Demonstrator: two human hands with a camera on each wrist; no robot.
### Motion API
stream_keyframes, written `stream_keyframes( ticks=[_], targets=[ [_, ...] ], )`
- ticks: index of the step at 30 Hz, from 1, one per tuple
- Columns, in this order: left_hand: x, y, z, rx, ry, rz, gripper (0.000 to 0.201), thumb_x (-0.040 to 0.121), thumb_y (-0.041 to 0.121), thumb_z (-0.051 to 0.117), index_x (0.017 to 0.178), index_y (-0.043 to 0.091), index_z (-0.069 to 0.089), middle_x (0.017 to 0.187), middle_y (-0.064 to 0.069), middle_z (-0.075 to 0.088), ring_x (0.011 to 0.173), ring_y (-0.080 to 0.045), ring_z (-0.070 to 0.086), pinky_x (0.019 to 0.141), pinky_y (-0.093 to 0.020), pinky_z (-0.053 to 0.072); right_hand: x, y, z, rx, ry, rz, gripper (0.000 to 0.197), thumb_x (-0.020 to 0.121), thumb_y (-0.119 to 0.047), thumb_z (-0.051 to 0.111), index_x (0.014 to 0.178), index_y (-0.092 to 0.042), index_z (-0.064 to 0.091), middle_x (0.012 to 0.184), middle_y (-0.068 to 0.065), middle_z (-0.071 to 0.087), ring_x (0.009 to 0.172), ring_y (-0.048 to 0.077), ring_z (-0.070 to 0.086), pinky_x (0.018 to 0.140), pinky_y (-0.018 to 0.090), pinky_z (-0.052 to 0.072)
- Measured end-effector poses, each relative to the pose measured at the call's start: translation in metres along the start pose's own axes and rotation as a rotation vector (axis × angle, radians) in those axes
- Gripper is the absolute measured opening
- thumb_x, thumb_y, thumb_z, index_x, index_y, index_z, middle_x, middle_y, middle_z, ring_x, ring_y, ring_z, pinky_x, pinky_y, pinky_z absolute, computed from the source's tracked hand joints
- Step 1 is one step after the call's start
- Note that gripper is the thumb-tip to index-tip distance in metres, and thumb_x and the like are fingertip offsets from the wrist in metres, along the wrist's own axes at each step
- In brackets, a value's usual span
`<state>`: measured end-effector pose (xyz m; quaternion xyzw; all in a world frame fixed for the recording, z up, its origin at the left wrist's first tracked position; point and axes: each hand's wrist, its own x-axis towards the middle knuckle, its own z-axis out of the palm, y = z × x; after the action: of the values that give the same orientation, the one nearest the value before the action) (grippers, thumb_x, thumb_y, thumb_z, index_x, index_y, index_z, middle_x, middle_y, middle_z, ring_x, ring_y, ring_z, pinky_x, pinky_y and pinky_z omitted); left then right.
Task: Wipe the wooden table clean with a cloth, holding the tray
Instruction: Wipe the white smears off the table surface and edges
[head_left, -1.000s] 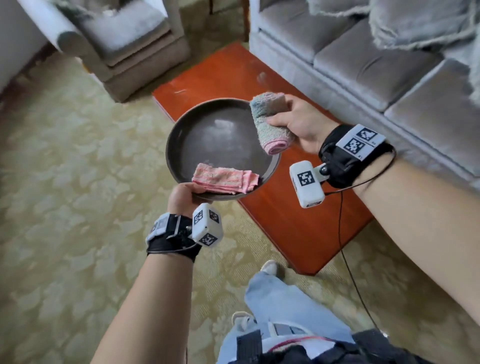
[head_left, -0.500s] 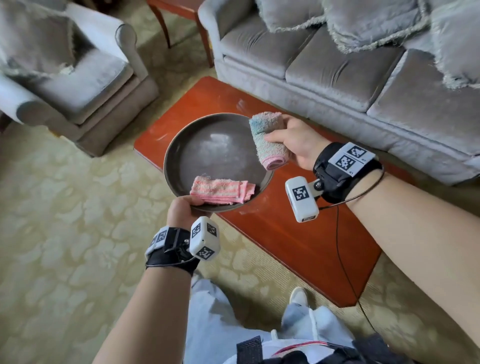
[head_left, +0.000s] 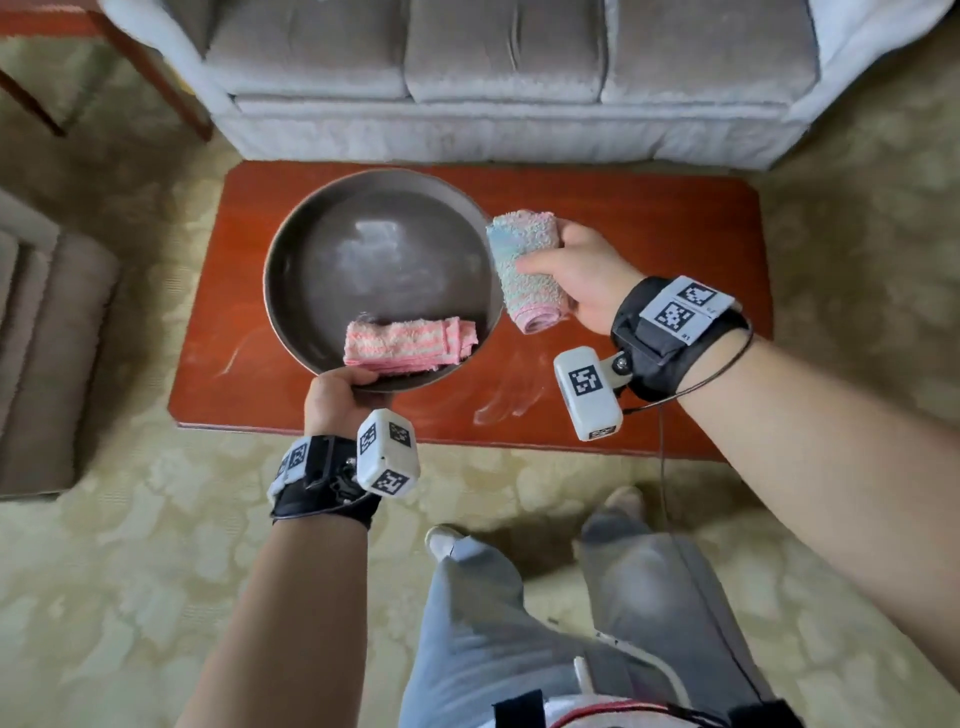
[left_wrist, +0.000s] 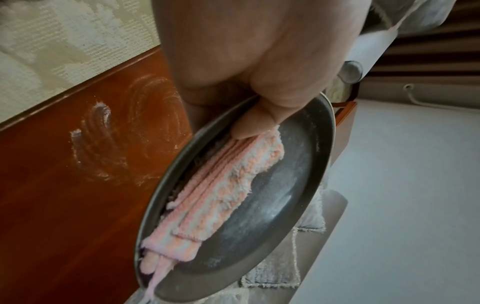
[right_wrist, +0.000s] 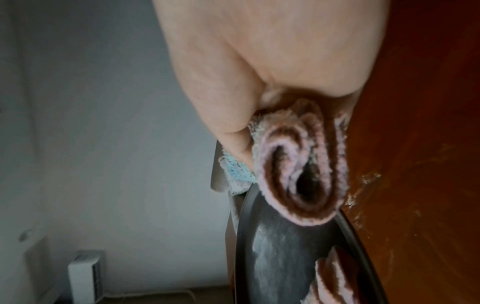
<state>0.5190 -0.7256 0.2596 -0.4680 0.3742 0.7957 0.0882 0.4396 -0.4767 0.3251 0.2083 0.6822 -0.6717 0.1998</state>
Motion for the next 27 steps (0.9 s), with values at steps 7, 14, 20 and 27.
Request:
stream_keyframes(
  ticks=[7,14,20,27],
  targets=[
    [0.073,-0.022,-0.015,-0.034,-0.062,-0.080,0.033,0.080,-0.012,0.032,0.098,0.000,0.057,0.113,-0.018,0.067,0.106,-0.038,0.065,0.102,-0.051,0.049,0.024,0.074,-0.014,0.092,0.201,0.076,0.036,0.085,0.002,0.068,0.120,-0.006,0.062,0.106,0.010,0.072,0.088,0.025,0.073,0.077,0.046,0.060],
    [0.134,-0.055,-0.007,-0.182,-0.105,-0.123,0.049,0.068,-0.017,0.030,0.106,-0.002,0.058,0.123,-0.021,0.065,0.120,-0.040,0.060,0.108,-0.052,0.042,0.068,0.170,-0.056,0.122,0.392,0.126,0.029,0.085,-0.008,0.070,0.113,-0.013,0.067,0.106,0.005,0.073,0.091,0.023,0.073,0.077,0.047,0.060],
    [0.167,-0.087,0.008,-0.186,-0.151,-0.152,0.063,0.060,-0.015,0.030,0.115,-0.002,0.058,0.120,-0.024,0.067,0.113,-0.042,0.063,0.102,-0.056,0.046,0.103,0.227,-0.080,0.164,0.475,0.181,0.027,0.087,-0.017,0.067,0.115,-0.018,0.067,0.110,0.003,0.073,0.096,0.023,0.072,0.078,0.046,0.060],
    [0.191,-0.109,0.033,-0.168,-0.146,-0.193,0.062,0.058,-0.014,0.029,0.111,-0.002,0.059,0.120,-0.022,0.067,0.113,-0.041,0.064,0.103,-0.054,0.047,0.131,0.262,-0.079,0.042,0.552,0.293,0.029,0.098,-0.031,0.052,0.114,-0.009,0.063,0.098,0.009,0.072,0.082,0.025,0.073,0.080,0.046,0.060]
  ],
)
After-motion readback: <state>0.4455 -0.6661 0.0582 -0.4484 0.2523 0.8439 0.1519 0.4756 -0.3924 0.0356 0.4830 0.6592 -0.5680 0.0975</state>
